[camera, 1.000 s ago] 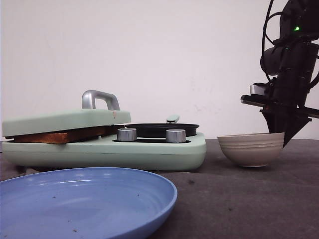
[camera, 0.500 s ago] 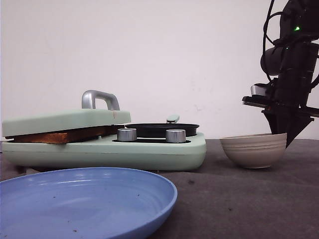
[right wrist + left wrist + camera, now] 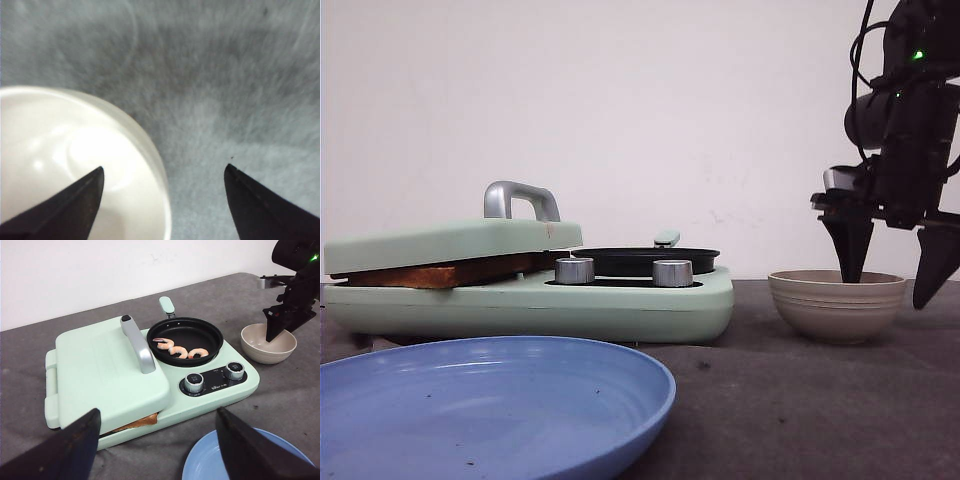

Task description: Make breakfast with bread and shrimp

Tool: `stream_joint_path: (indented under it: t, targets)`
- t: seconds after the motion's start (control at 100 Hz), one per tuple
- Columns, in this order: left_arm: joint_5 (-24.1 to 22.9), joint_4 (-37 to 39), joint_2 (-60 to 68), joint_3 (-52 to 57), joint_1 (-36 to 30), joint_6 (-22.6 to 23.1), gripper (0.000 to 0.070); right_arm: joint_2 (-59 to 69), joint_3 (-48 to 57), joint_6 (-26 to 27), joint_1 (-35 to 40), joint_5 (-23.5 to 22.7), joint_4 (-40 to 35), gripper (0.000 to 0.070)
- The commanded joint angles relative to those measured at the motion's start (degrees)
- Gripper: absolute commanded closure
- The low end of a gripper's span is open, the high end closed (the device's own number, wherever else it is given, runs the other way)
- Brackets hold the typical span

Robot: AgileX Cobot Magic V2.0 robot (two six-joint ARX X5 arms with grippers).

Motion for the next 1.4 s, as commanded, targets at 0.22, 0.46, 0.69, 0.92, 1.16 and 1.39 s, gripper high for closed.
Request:
stream_joint_path:
  t: [0.22, 0.46, 0.69, 0.92, 1.16, 1.39]
  targets:
    - [-0.11, 0.57, 0.07, 0.24, -0.07, -0.22, 0.0312, -9.16, 0.83, -0.98, -0.09, 0.02, 2.8, 0.0218]
    - [-0.11, 0.87, 0.07, 0.24, -0.07, -0.26, 0.0313, -18.53, 0.83, -1.09, -0.09, -1.86, 5.05, 0.0219]
    - [-0.09, 1.09, 0.07, 0.24, -0.07, -0.37, 0.0318, -26.08, 0.83, -1.16, 1.44, -6.73, 6.4, 0.0221]
    - [-0.09, 1.09, 0.07, 0.24, -0.07, -2.32, 0.053, -31.45, 0.83, -2.47, 4.57, -7.61, 6.45, 0.0516]
    - [-0.09, 1.36, 0.07, 0.24, -0.07, -5.35, 0.07, -36.15, 0.83, -4.13, 8.0, -7.72, 6.73, 0.07]
    - [-0.07, 4.39, 0.11, 0.22, -0.07, -8.0, 0.07, -41.55, 0.81, -4.44, 12.13, -7.61, 10.12, 0.07]
